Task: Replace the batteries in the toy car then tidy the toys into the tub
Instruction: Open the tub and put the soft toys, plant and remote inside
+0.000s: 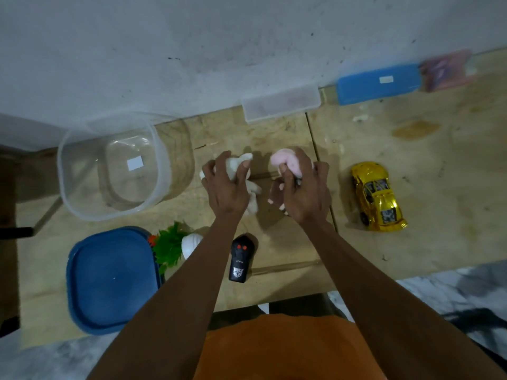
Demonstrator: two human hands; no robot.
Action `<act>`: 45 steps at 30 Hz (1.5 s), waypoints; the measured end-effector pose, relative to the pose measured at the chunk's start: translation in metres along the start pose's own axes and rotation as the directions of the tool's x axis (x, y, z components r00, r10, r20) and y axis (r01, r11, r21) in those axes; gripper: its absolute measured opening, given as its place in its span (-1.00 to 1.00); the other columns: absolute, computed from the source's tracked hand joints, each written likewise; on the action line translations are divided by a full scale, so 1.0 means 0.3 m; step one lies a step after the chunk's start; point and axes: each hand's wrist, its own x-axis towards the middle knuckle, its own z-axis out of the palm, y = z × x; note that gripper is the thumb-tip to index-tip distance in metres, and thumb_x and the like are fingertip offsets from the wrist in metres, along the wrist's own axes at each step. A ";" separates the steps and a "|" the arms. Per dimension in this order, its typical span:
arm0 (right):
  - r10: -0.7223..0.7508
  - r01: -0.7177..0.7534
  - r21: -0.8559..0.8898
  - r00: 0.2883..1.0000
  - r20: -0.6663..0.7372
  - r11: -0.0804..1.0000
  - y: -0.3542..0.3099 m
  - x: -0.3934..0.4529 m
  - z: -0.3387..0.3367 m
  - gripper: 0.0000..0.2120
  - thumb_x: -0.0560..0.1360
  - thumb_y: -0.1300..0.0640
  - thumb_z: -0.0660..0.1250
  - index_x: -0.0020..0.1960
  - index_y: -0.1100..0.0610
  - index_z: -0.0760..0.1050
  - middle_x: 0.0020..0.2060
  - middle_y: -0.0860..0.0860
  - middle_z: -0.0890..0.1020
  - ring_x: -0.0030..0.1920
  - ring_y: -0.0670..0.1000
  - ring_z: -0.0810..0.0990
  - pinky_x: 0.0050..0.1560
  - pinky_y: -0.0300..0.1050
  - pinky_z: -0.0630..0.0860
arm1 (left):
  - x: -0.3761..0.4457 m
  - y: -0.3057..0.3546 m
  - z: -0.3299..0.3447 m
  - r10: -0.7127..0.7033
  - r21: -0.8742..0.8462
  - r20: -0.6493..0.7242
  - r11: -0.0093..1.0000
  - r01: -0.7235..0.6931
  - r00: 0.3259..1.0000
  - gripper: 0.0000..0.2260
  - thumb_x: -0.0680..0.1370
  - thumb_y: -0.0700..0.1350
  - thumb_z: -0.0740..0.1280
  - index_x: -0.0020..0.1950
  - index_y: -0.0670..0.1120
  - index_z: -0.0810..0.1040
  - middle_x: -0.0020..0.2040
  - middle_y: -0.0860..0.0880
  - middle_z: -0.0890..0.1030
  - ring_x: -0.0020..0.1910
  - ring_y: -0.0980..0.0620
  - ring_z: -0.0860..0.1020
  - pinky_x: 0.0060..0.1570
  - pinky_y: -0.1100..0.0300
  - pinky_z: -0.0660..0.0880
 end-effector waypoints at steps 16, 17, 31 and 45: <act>-0.241 0.232 0.268 0.971 0.002 0.935 -0.687 -0.118 0.266 -0.57 0.59 -0.14 0.27 0.44 -0.10 0.40 0.21 0.07 0.46 0.12 0.05 0.56 -0.11 -0.21 0.40 | 0.207 -0.156 -0.671 0.035 -0.137 -0.389 0.986 -0.095 0.921 -0.55 0.62 0.15 0.31 0.43 -0.05 0.46 0.26 -0.02 0.36 0.26 -0.04 0.48 0.23 0.17 0.43; -0.265 0.248 0.266 0.964 0.031 0.932 -0.741 -0.130 0.312 -0.56 0.59 -0.16 0.25 0.45 -0.12 0.38 0.24 0.08 0.46 0.14 0.08 0.57 -0.09 -0.16 0.45 | 0.241 -0.189 -0.708 0.012 -0.131 -0.395 0.989 -0.069 0.919 -0.54 0.62 0.18 0.30 0.42 -0.04 0.46 0.27 -0.07 0.38 0.27 -0.09 0.48 0.23 0.14 0.44; -0.289 0.343 -0.221 0.926 0.243 0.913 -0.910 -0.127 0.713 -0.53 0.61 -0.13 0.21 0.49 -0.10 0.27 0.33 0.18 0.34 0.11 0.27 0.56 -0.17 0.05 0.55 | 0.510 -0.428 -0.752 -0.004 0.065 -0.216 0.998 0.018 0.976 -0.66 0.65 -0.02 0.31 0.41 -0.08 0.50 0.37 -0.22 0.40 0.29 -0.26 0.41 0.26 0.04 0.32; -0.245 0.404 -0.544 0.907 0.343 0.735 -0.919 -0.111 0.758 -0.43 0.67 -0.16 -0.03 0.62 -0.08 -0.11 0.62 0.03 -0.14 0.47 0.22 0.18 0.30 0.12 0.25 | 0.542 -0.482 -0.717 -0.037 -0.015 0.091 0.999 0.038 0.995 -0.31 0.57 0.29 -0.20 0.66 0.04 0.02 0.67 -0.06 -0.02 0.65 -0.07 -0.10 0.54 0.01 -0.18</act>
